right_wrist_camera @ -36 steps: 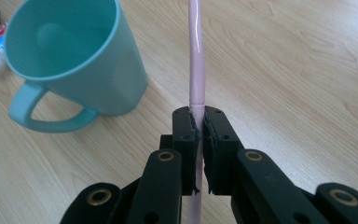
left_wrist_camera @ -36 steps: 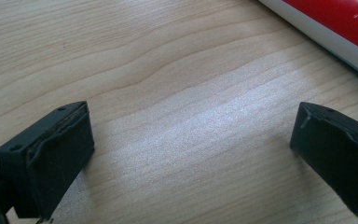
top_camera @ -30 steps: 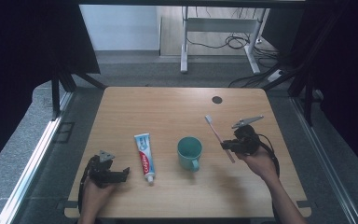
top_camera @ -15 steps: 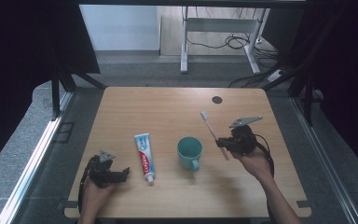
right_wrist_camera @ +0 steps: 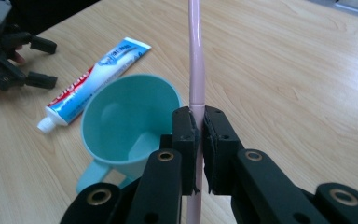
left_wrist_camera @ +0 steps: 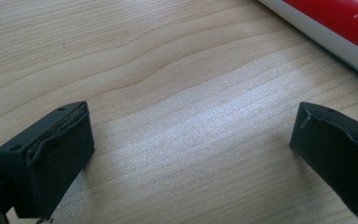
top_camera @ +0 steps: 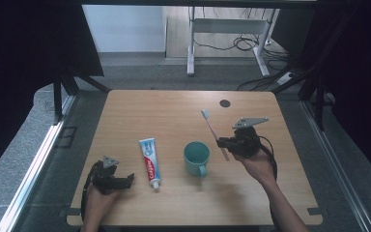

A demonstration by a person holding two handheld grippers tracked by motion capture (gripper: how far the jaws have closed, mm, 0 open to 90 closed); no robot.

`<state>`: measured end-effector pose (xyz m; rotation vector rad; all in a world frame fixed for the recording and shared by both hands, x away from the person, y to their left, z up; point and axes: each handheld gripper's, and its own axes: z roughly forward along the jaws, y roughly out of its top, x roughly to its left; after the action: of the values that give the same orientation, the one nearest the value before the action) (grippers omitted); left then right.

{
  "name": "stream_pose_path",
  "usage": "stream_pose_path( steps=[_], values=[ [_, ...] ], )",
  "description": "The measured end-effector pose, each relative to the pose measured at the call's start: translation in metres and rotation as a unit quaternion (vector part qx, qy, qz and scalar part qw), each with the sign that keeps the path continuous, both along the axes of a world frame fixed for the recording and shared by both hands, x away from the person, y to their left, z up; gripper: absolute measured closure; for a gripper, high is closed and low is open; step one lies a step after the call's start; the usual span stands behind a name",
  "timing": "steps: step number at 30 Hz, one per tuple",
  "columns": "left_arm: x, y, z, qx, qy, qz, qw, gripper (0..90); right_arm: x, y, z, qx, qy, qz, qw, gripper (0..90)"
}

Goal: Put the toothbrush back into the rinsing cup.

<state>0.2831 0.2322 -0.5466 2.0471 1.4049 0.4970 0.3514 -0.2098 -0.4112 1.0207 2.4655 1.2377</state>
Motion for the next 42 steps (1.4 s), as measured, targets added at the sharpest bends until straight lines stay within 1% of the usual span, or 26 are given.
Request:
stream_pose_path(
  steps=[20, 35, 42],
  values=[
    [0.0, 0.0, 0.0, 0.0, 0.0, 0.0, 1.0, 0.0, 0.002, 0.027, 0.016, 0.02, -0.019, 0.022, 0.9994, 83.4],
    [0.0, 0.0, 0.0, 0.0, 0.0, 0.0, 1.0, 0.0, 0.004, 0.045, 0.018, 0.029, -0.023, 0.032, 0.9988, 83.4],
    [0.0, 0.0, 0.0, 0.0, 0.0, 0.0, 1.0, 0.0, 0.005, 0.054, 0.015, 0.031, -0.024, 0.038, 0.9985, 83.4]
  ],
)
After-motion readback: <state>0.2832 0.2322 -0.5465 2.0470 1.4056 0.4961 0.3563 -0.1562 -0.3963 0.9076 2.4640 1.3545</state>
